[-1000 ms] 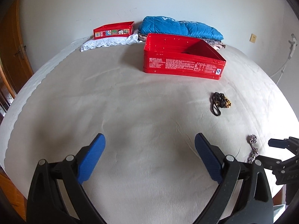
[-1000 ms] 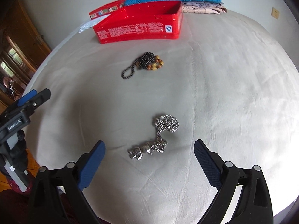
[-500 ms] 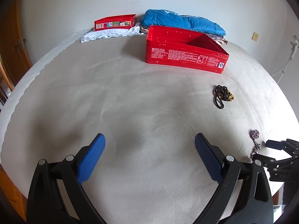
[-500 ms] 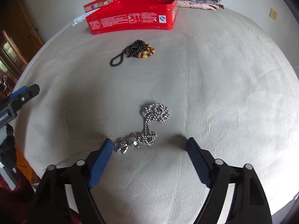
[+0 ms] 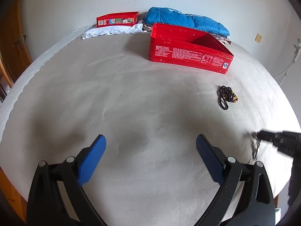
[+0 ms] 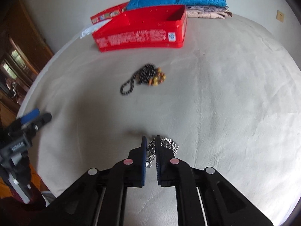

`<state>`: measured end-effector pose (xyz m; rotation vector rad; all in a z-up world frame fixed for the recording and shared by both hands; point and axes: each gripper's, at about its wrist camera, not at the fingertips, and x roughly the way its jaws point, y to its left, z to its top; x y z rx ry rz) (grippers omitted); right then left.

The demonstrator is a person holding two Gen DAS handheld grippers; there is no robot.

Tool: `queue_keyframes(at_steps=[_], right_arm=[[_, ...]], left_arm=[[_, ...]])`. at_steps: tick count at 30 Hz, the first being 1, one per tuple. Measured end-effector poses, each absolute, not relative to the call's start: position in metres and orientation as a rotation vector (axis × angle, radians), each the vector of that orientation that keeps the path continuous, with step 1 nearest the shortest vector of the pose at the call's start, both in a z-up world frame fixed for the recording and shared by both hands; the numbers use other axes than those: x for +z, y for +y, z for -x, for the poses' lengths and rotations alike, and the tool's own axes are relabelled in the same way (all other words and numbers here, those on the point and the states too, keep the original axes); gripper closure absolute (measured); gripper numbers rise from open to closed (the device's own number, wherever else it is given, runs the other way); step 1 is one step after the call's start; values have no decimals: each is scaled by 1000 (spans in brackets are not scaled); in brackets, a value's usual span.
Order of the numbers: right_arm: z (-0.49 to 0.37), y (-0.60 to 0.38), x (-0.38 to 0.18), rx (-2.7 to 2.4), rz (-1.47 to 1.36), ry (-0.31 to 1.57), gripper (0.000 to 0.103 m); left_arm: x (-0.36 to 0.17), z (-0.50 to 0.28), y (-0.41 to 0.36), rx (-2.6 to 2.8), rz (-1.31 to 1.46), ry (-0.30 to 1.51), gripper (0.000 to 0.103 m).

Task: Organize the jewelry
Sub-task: 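Grasp the silver chain with the right tool and lift it, then grasp the black-and-amber bead bracelet with the left tool while the right tool holds the chain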

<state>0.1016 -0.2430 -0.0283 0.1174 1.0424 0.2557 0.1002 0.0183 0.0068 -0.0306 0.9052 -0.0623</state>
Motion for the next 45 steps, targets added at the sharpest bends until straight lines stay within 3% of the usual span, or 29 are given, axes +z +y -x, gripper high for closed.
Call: queue_keyframes(at_steps=[6, 8, 10, 12, 17, 20, 22, 25, 45], right_arm=[[-112, -255, -20, 248, -147, 1029, 93], [-113, -258, -24, 257, -160, 1052, 85], [-112, -261, -28, 242, -156, 1055, 69], [-111, -263, -33, 228, -156, 1067, 62], [-112, -258, -46, 254, -157, 1100, 61], [-113, -253, -47, 248, -121, 1084, 63], [-114, -250, -48, 230, -82, 1077, 86], [-114, -253, -48, 241, -98, 1080, 90], [-120, -310, -19, 279, -263, 998, 93]], left_arm=[[2, -103, 16, -65, 27, 917, 7], [1, -104, 16, -68, 23, 922, 7], [-2, -106, 14, -70, 17, 930, 7], [-4, -108, 12, -76, 12, 939, 7], [-9, -112, 5, -86, -2, 956, 7], [-12, -115, 1, -88, -9, 967, 7], [-13, -117, -1, -91, -11, 977, 7], [-15, -123, -6, -90, -18, 991, 7], [-11, -227, -139, -262, -73, 1113, 9]])
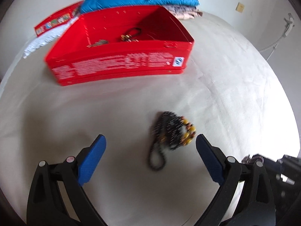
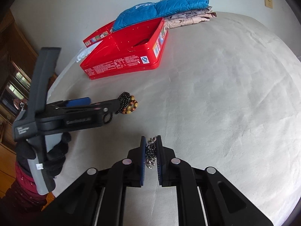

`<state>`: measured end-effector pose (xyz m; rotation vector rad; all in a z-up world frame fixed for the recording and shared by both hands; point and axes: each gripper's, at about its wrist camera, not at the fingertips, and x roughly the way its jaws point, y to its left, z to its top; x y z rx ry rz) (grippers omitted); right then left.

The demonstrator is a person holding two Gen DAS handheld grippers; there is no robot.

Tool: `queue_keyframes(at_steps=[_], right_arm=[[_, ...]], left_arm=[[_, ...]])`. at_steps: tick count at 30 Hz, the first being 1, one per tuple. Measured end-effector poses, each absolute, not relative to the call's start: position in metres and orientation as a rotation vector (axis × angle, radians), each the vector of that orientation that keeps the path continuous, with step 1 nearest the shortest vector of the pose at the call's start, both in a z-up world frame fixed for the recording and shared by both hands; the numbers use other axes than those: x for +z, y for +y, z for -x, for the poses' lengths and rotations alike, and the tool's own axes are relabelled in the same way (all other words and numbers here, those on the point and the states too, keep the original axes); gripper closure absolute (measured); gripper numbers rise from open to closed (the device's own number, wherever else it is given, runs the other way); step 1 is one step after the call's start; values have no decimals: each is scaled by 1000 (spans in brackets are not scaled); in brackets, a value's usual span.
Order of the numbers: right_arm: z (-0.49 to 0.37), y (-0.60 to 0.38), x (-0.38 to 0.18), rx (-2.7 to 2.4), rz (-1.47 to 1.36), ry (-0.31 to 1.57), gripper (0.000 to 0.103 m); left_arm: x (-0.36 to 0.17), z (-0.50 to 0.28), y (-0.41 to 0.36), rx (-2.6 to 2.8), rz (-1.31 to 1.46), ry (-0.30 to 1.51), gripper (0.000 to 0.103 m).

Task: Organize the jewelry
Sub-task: 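Grasp the black-and-amber bead bracelet with the left tool while the right tool holds the chain, then carry the bracelet and chain over the red box with both tools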

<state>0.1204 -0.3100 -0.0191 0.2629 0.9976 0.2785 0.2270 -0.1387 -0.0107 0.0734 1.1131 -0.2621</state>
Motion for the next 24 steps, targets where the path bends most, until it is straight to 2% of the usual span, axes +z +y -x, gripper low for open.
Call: queue_keyframes(at_steps=[2, 3, 4, 7, 8, 10, 14, 16, 24], right_arm=[[-123, -315, -22, 283, -271, 1001, 93], [-124, -316, -23, 284, -274, 1002, 93], [-125, -318, -24, 284, -276, 1003, 93], [-129, -324, -27, 281, -284, 1003, 93], [-129, -325, -28, 281, -286, 1003, 93], [-131, -327, -31, 280, -292, 1006, 93], [-134, -329, -34, 281, -302, 1013, 93], [-134, -328, -33, 283, -305, 1011, 93], [-136, -315, -11, 306, -277, 971, 93]], left_arm=[[-16, -231, -146, -277, -70, 1140, 12], [-20, -232, -150, -292, -68, 1158, 25], [-25, -235, -154, -313, -69, 1184, 32], [-27, -235, -159, -313, -90, 1167, 44], [-27, -236, -160, -321, -92, 1165, 52], [-26, -236, -163, -349, -88, 1165, 77], [-26, -236, -161, -378, -64, 1161, 82], [-24, -234, -158, -385, -46, 1153, 92], [5, -226, -119, -387, 60, 1074, 95]])
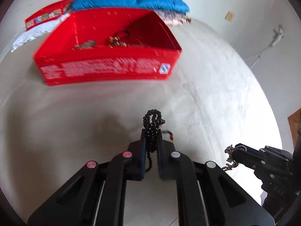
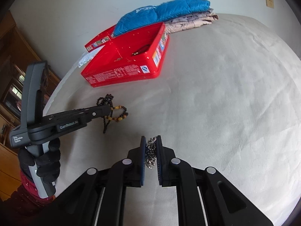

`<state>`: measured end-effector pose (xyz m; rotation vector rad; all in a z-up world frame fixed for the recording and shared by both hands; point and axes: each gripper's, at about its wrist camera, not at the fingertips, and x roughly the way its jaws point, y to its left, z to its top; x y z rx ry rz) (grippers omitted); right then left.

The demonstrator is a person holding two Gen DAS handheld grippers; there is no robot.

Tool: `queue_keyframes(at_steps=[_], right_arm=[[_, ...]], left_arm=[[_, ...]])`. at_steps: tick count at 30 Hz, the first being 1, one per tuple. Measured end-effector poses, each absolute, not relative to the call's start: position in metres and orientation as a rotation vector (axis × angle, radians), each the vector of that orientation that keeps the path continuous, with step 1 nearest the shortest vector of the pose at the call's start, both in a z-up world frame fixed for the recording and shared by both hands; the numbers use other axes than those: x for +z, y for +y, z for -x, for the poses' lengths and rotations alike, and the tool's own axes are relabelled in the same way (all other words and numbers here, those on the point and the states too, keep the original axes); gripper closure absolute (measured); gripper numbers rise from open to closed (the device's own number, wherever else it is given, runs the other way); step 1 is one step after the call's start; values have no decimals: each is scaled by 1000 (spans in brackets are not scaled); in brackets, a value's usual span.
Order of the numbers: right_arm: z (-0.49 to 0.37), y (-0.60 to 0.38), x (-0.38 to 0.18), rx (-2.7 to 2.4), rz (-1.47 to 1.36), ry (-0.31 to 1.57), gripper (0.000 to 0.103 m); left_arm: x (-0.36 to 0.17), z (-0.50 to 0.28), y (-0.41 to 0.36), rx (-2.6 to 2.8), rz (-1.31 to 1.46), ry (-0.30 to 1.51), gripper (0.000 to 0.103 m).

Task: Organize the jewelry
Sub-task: 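Carry the bracelet and chain over the red box with both tools, then open both tools to drop the bracelet and chain into the box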

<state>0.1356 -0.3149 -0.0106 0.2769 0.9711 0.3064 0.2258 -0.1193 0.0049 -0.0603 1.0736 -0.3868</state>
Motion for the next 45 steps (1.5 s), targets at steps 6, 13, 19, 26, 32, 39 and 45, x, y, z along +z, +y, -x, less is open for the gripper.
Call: queue_keyframes(at_steps=[6, 13, 19, 26, 32, 39, 45], right_arm=[[-142, -296, 12, 341, -249, 931, 93], [-162, -270, 41, 380, -223, 885, 93], [-196, -250, 71, 412, -222, 843, 93], [-254, -231, 84, 396, -230, 822, 93], [-317, -221, 62, 339, -227, 873, 93], [-384, -214, 13, 266, -226, 981, 93], [-409, -212, -9, 243, -229, 1015, 90]], left_arm=[[34, -216, -85, -372, 122, 991, 95], [73, -216, -56, -360, 163, 872, 96], [105, -229, -41, -339, 189, 792, 95], [117, -284, -33, -272, 222, 748, 95], [98, -344, -37, -259, 222, 783, 95], [59, -401, -49, -257, 199, 892, 95], [34, -429, -48, -248, 216, 971, 93]])
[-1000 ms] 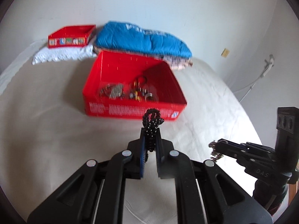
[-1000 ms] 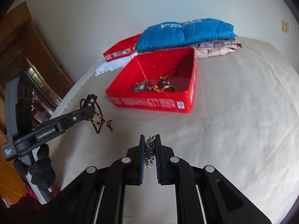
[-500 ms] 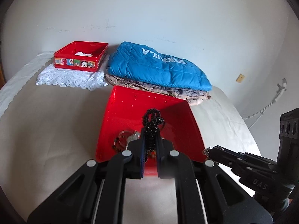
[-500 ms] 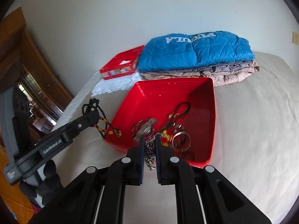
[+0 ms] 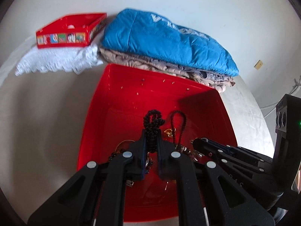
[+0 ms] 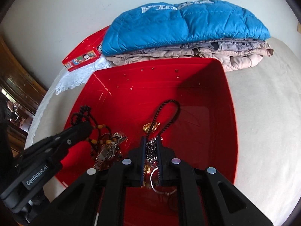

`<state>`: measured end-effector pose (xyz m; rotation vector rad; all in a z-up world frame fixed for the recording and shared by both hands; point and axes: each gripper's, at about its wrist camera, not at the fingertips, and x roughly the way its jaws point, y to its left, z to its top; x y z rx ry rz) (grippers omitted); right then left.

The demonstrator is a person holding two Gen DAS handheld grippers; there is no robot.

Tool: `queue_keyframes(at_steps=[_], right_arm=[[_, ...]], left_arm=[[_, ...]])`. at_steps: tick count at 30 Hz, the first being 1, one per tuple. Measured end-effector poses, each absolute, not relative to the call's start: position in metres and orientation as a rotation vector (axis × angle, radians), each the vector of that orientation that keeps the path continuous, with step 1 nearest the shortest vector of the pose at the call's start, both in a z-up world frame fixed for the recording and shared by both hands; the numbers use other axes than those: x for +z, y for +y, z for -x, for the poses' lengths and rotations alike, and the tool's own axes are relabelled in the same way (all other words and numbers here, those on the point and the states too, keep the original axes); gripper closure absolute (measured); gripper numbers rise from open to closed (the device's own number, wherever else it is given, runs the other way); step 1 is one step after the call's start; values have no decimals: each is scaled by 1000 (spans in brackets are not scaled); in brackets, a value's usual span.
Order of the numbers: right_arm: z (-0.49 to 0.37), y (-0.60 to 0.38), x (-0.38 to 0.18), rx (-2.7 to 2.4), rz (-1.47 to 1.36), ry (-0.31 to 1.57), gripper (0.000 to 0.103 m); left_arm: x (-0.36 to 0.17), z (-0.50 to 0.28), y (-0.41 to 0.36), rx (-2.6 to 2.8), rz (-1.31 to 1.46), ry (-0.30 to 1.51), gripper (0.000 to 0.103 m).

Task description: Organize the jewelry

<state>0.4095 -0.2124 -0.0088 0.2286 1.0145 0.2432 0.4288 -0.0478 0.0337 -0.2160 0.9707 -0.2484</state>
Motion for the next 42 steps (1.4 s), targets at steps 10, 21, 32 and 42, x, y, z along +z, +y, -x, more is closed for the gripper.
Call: queue_keyframes(at_steps=[10, 21, 32, 42], right_arm=[[-395, -223, 8, 215, -207, 932, 75], [-340, -230, 32, 244, -220, 879, 62], [-289, -229, 48, 198, -190, 827, 16], [-264, -228, 58, 157, -136, 775, 4]], left_arm=[[45, -423, -32, -256, 261, 971, 83], [74, -356, -14, -198, 175, 893, 39], [88, -293, -6, -142, 80, 802, 11], [84, -275, -6, -82, 5, 814, 5]])
